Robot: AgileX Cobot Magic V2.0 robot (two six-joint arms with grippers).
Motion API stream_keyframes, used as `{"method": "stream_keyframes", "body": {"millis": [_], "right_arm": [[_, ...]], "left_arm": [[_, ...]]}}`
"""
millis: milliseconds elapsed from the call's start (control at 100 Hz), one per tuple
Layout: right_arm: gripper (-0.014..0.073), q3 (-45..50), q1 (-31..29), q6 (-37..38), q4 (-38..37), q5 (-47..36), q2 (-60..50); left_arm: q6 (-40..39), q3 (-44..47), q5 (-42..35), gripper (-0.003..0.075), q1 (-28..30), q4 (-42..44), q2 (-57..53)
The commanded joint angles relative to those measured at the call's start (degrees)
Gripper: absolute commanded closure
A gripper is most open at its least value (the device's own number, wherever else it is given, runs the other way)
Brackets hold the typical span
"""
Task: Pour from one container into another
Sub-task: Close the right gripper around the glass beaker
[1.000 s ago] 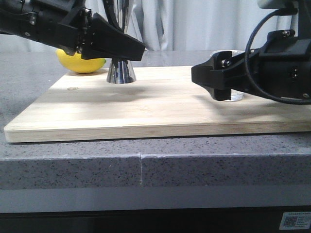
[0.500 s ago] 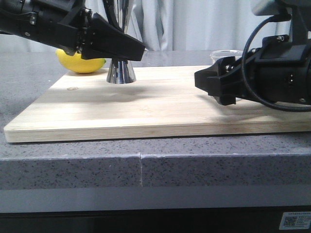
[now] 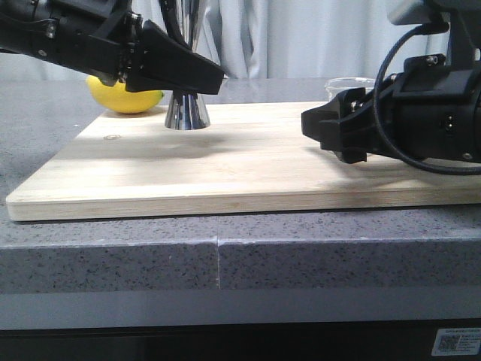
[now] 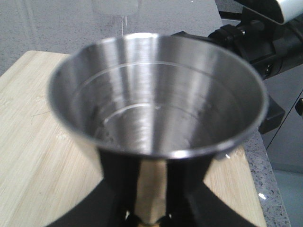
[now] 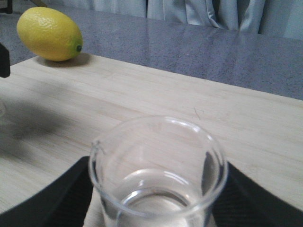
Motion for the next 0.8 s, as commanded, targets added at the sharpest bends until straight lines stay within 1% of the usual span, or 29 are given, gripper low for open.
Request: {"method": "stream_keyframes", "body": {"millis": [0, 90, 260, 330, 790], "right_arm": [[0.0146, -1.4, 0.0, 0.5, -0.5, -4.5, -1.4], [0.0157, -1.4, 0.0, 0.5, -0.5, -4.5, -1.4], [0.0244, -1.4, 0.0, 0.5, -0.5, -4.5, -1.4], [0.0265, -1.4, 0.0, 0.5, -0.5, -4.5, -1.4], [0.0273, -1.4, 0.0, 0.5, -0.5, -4.7, -1.4]], "left_arm": [[-0.3, -1.4, 6.1, 0.0702, -0.3, -4.3, -3.2], [-0.3, -1.4, 6.1, 0.0702, -0.3, -4.3, -3.2], [-0.3, -1.4, 6.1, 0.0702, -0.3, -4.3, -3.2], [-0.3, -1.4, 6.1, 0.0702, -0.3, -4.3, -3.2], [-0.3, -1.4, 6.1, 0.0702, -0.3, -4.3, -3.2]]}}
